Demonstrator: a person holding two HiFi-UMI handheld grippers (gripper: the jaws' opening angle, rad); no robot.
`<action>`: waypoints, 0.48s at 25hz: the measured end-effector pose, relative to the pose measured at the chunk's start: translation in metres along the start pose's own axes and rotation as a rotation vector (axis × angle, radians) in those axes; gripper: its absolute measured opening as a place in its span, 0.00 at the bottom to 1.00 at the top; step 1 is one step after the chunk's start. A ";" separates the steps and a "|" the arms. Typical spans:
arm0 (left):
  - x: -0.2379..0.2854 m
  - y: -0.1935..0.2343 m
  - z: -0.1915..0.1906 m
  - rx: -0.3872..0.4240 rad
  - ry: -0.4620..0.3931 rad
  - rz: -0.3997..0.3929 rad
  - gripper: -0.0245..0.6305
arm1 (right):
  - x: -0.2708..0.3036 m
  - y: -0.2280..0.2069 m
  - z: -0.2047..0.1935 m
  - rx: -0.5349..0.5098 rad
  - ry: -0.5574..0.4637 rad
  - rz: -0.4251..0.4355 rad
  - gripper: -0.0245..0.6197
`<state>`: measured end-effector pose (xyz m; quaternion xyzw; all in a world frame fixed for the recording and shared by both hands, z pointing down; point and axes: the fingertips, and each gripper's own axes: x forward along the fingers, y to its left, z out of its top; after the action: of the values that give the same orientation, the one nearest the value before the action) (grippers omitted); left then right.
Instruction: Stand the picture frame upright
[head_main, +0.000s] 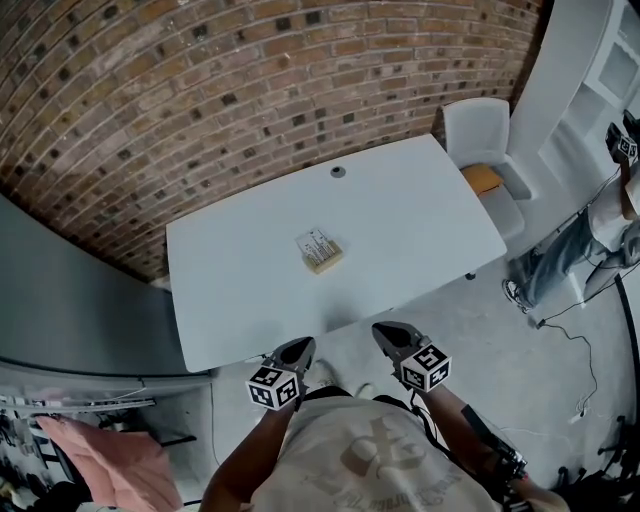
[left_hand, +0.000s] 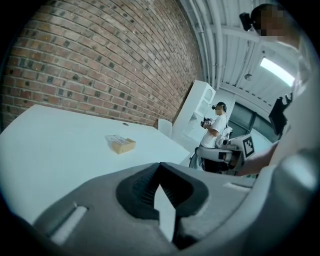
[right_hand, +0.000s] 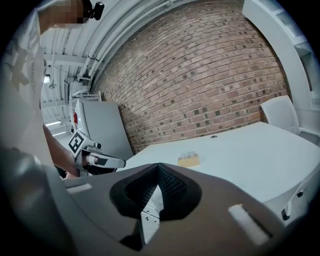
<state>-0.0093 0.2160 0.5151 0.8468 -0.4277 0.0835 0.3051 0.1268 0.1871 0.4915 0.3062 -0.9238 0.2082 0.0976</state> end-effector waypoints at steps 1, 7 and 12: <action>0.001 0.005 0.003 -0.003 0.000 0.000 0.04 | 0.004 -0.002 0.004 -0.003 -0.010 -0.013 0.05; 0.004 0.039 0.015 -0.014 0.008 -0.010 0.04 | 0.030 -0.007 0.019 -0.037 -0.022 -0.047 0.05; 0.006 0.060 0.025 -0.010 0.006 -0.023 0.04 | 0.051 -0.006 0.024 -0.061 0.008 -0.064 0.05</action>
<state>-0.0555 0.1704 0.5247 0.8498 -0.4175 0.0804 0.3116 0.0886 0.1455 0.4879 0.3317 -0.9191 0.1777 0.1172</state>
